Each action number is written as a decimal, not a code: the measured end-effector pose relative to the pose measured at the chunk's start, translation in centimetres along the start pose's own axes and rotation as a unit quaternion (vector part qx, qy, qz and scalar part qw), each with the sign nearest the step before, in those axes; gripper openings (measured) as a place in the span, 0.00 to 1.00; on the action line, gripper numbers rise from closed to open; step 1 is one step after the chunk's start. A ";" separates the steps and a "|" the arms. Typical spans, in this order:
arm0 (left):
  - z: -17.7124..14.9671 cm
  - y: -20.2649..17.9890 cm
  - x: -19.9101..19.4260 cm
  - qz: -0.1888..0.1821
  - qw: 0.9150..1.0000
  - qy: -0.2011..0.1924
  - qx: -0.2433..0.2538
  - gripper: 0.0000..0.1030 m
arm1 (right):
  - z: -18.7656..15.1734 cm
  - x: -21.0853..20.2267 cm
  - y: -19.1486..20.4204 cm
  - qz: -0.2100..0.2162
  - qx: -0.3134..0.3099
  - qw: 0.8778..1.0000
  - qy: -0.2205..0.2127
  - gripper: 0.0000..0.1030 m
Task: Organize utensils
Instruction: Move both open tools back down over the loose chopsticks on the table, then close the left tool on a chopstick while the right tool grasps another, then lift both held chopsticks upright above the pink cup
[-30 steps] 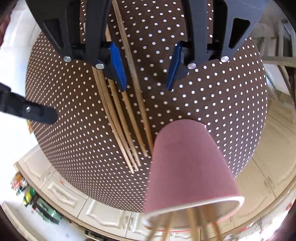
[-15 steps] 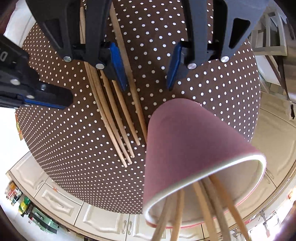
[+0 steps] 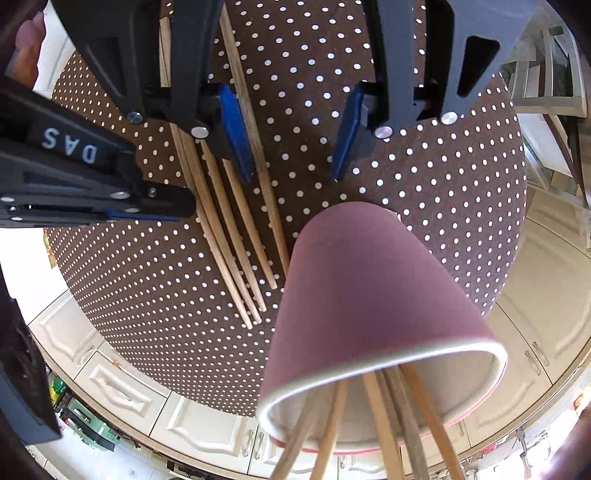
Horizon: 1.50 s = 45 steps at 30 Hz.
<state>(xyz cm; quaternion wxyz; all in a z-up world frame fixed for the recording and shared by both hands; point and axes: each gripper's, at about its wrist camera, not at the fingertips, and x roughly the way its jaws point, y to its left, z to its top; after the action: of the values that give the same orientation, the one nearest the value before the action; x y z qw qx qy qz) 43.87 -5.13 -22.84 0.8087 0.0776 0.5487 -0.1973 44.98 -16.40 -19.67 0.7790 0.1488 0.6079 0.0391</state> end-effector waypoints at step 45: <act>0.4 -0.1 -3.7 -0.141 0.989 -0.048 -0.010 0.05 | 2.4 -1.3 -2.8 0.043 0.048 0.998 -0.023 0.06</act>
<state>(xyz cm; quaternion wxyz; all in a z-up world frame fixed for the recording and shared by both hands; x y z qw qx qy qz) 43.05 -4.49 -19.31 0.7989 -0.0188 0.5166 -0.3075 46.62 -19.83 -18.71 0.7823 0.2129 0.5840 0.0406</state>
